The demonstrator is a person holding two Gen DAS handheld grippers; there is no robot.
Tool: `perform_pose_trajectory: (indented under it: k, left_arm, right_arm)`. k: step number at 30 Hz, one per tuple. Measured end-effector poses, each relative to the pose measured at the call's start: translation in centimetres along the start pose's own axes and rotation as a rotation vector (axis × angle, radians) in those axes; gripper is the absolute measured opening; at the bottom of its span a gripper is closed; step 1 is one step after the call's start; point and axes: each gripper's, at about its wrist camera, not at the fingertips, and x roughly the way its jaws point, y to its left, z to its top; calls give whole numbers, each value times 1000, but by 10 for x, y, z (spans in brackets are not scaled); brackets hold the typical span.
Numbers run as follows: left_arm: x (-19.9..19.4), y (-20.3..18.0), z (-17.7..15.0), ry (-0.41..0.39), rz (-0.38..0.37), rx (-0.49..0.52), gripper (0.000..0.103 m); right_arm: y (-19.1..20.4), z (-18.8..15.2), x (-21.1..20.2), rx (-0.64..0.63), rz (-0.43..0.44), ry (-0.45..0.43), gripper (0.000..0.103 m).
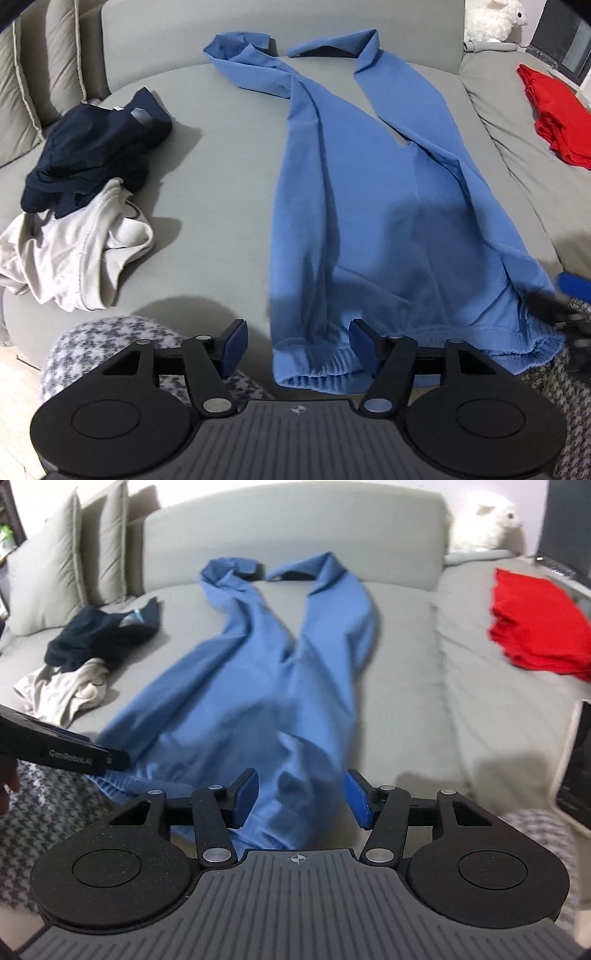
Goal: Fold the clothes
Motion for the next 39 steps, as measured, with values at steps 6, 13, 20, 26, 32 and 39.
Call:
perform_pose_trajectory:
  k: [6, 13, 20, 26, 32, 39]
  left_arm:
    - [7, 11, 0, 22, 55, -71, 59]
    - [7, 16, 0, 18, -11, -89, 63]
    - [12, 12, 0, 56, -16, -70, 40]
    - [-14, 17, -4, -34, -59, -120, 9]
    - [-71, 35, -8, -125, -143, -231, 9]
    - [-82, 35, -42, -2, -228, -290, 8]
  right_arm:
    - [4, -10, 18, -25, -153, 104, 41]
    - [-21, -13, 11, 121, -68, 104, 50]
    - [-27, -17, 20, 181, -25, 156, 27]
    - [-28, -12, -1, 188, 41, 104, 11]
    - [-34, 10, -41, 208, 116, 55, 10]
    - [-62, -6, -74, 389, 223, 225, 10]
